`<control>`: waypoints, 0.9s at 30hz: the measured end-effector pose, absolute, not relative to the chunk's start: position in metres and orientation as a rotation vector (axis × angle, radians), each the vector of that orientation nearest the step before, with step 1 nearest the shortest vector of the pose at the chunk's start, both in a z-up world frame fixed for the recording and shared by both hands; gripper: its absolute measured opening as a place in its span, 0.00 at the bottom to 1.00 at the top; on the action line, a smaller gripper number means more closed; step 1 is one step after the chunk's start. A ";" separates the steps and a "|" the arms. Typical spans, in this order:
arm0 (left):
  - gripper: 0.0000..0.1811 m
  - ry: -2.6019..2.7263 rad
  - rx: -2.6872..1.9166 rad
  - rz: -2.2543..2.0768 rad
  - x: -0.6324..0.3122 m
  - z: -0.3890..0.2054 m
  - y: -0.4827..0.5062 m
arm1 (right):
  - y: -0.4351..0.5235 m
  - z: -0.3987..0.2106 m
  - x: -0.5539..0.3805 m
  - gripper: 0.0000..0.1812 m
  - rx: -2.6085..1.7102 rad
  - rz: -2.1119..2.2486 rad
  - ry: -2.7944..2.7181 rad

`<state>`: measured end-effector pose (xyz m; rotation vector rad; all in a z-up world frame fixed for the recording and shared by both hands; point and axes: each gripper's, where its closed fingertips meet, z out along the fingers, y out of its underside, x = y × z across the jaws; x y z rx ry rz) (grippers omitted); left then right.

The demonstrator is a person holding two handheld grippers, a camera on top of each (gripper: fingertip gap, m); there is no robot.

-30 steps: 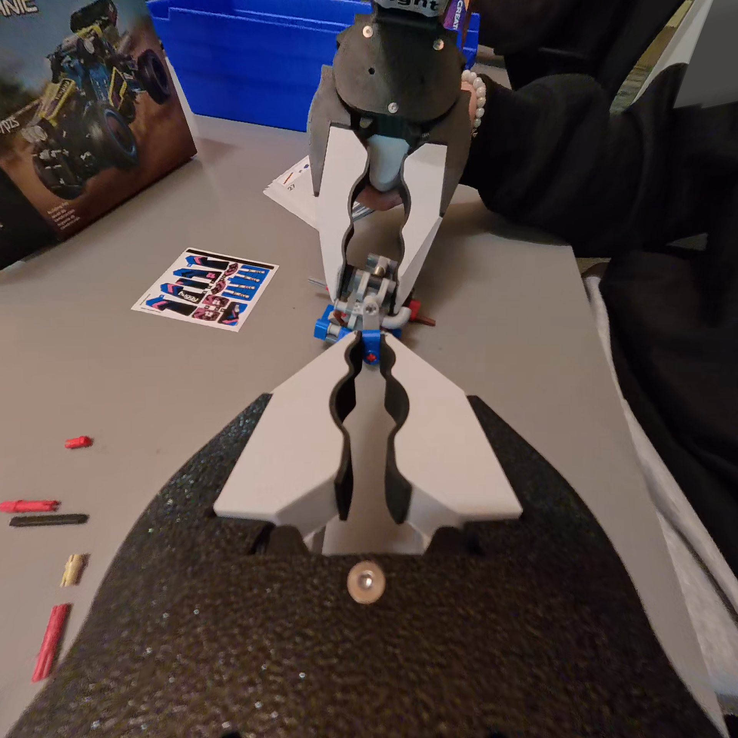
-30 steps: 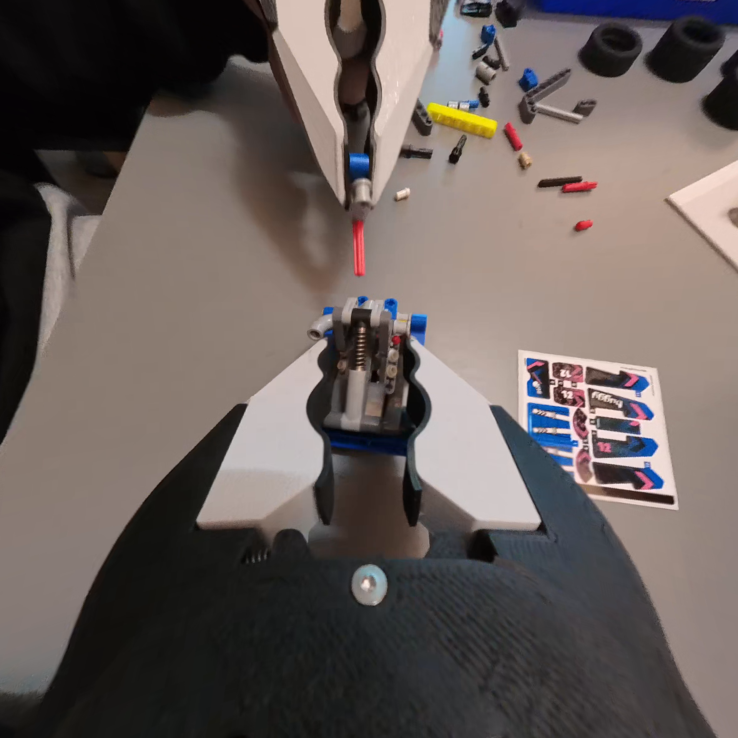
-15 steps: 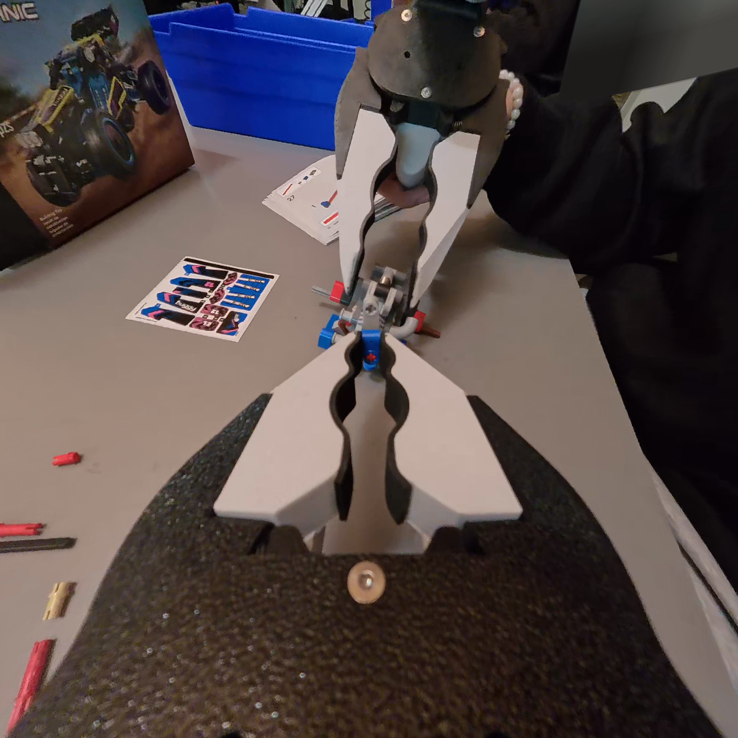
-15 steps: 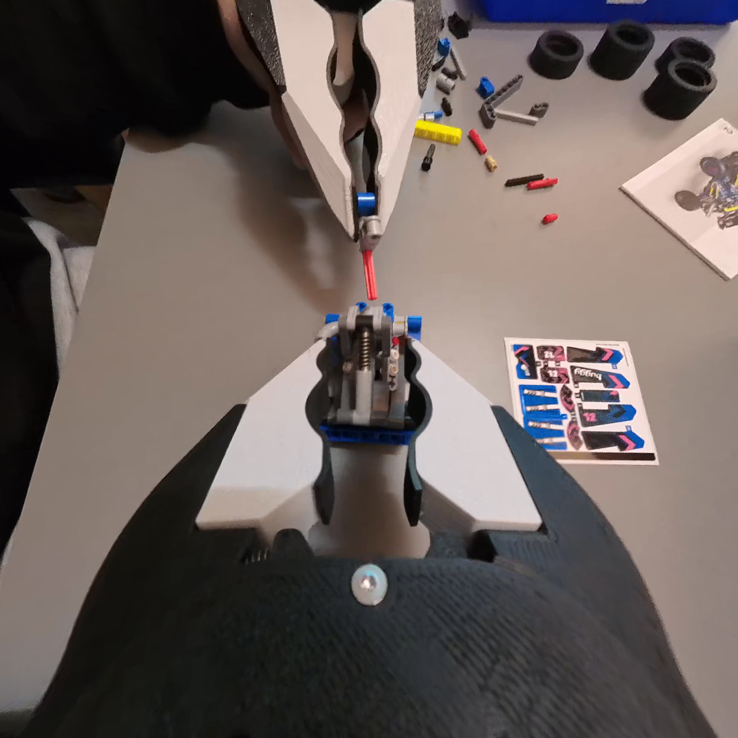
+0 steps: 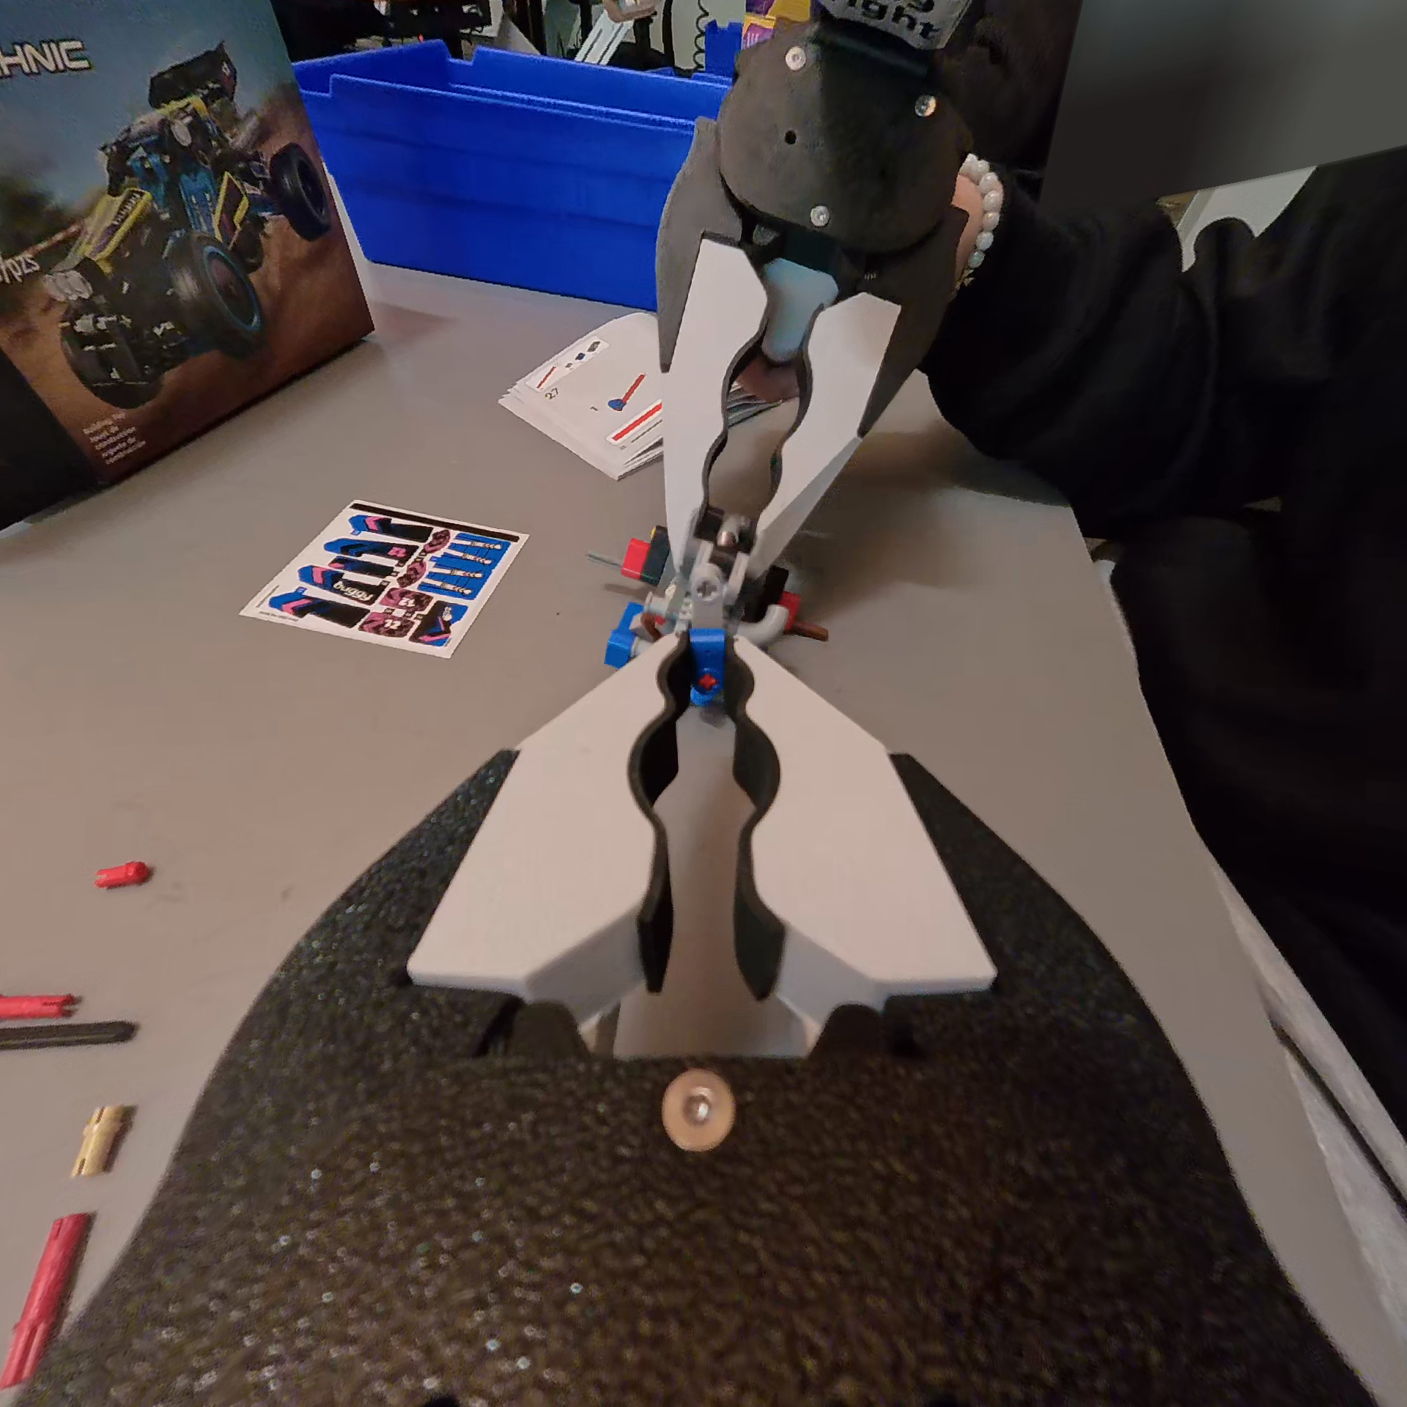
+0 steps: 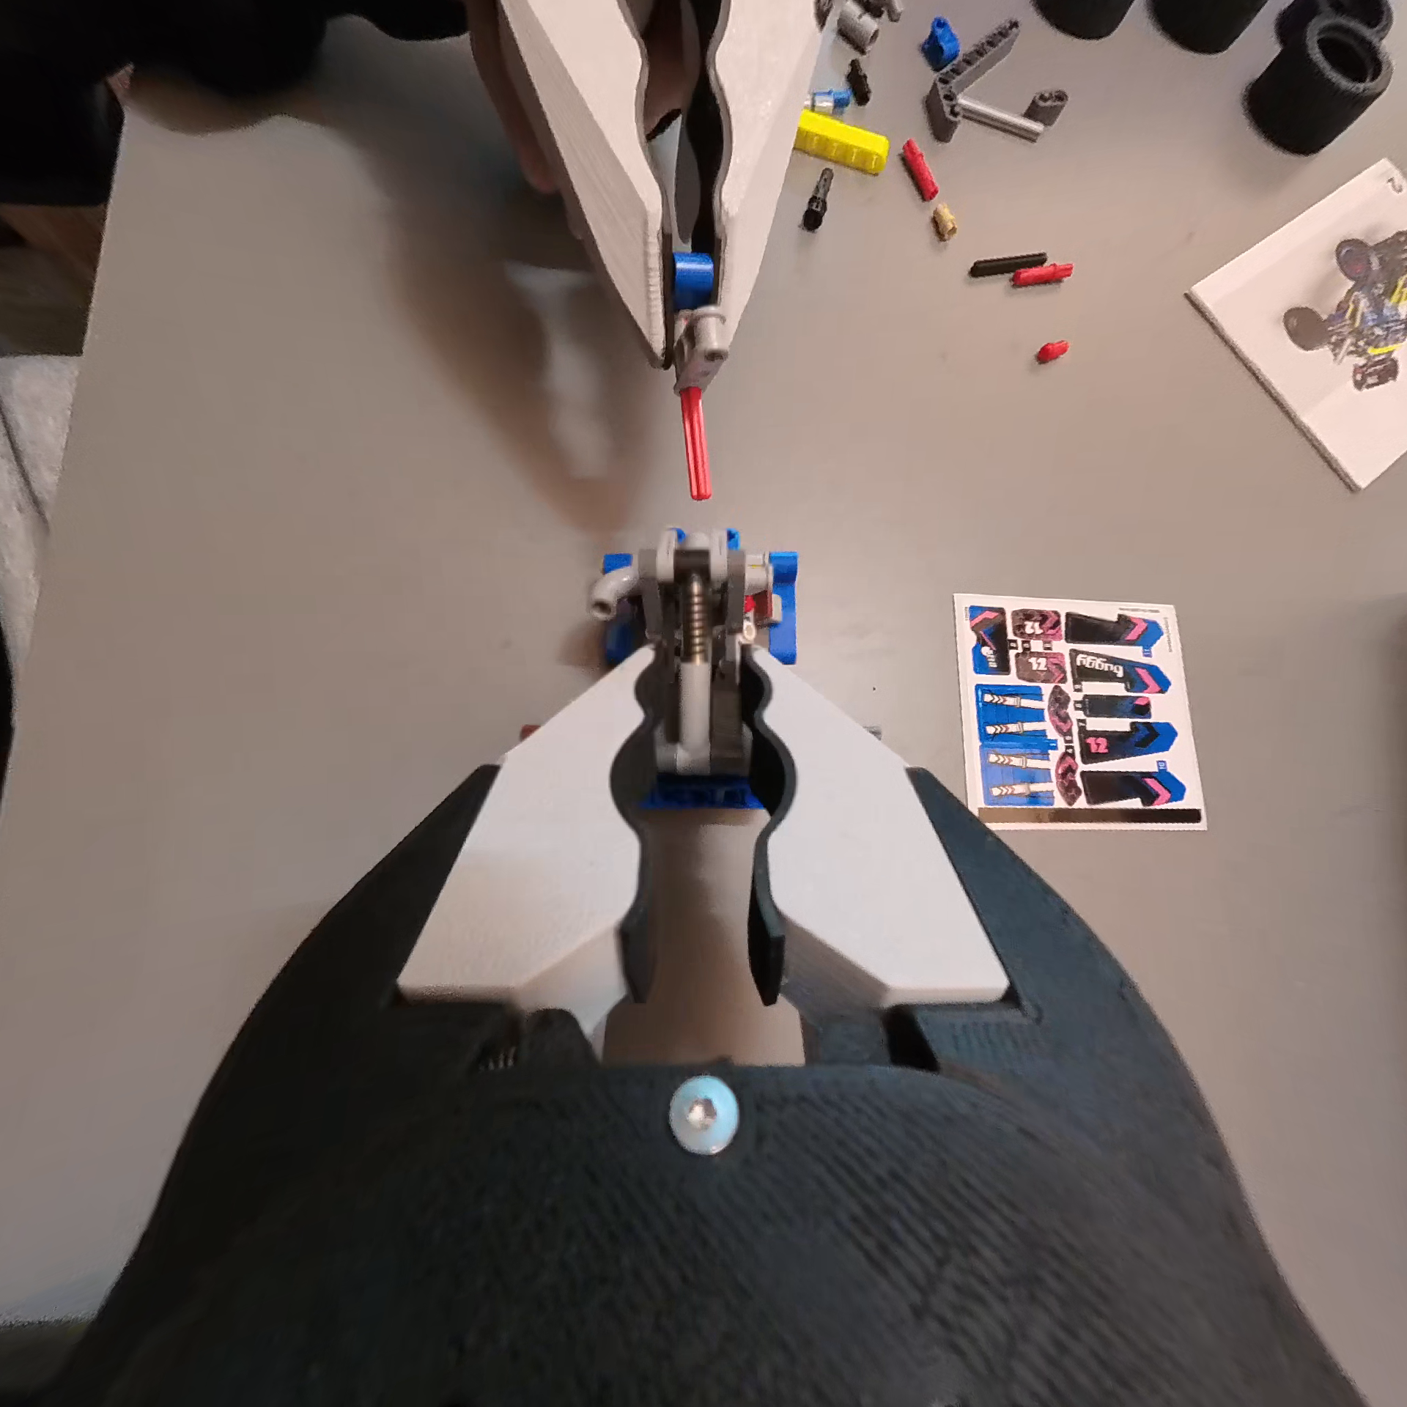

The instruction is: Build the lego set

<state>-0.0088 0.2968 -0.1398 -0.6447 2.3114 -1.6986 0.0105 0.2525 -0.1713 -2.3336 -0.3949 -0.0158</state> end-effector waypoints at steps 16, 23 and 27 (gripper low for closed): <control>0.02 2.324 -0.662 -1.679 -0.008 -0.143 0.294 | 0.255 -0.178 0.007 0.03 -2.342 0.048 -0.393; 0.02 2.292 -0.663 -1.711 -0.007 -0.138 0.296 | 0.258 -0.177 0.007 0.04 -2.281 0.134 -0.357; 0.02 2.177 -0.642 -1.807 -0.006 -0.121 0.297 | 0.262 -0.167 0.008 0.04 -2.169 0.154 -0.338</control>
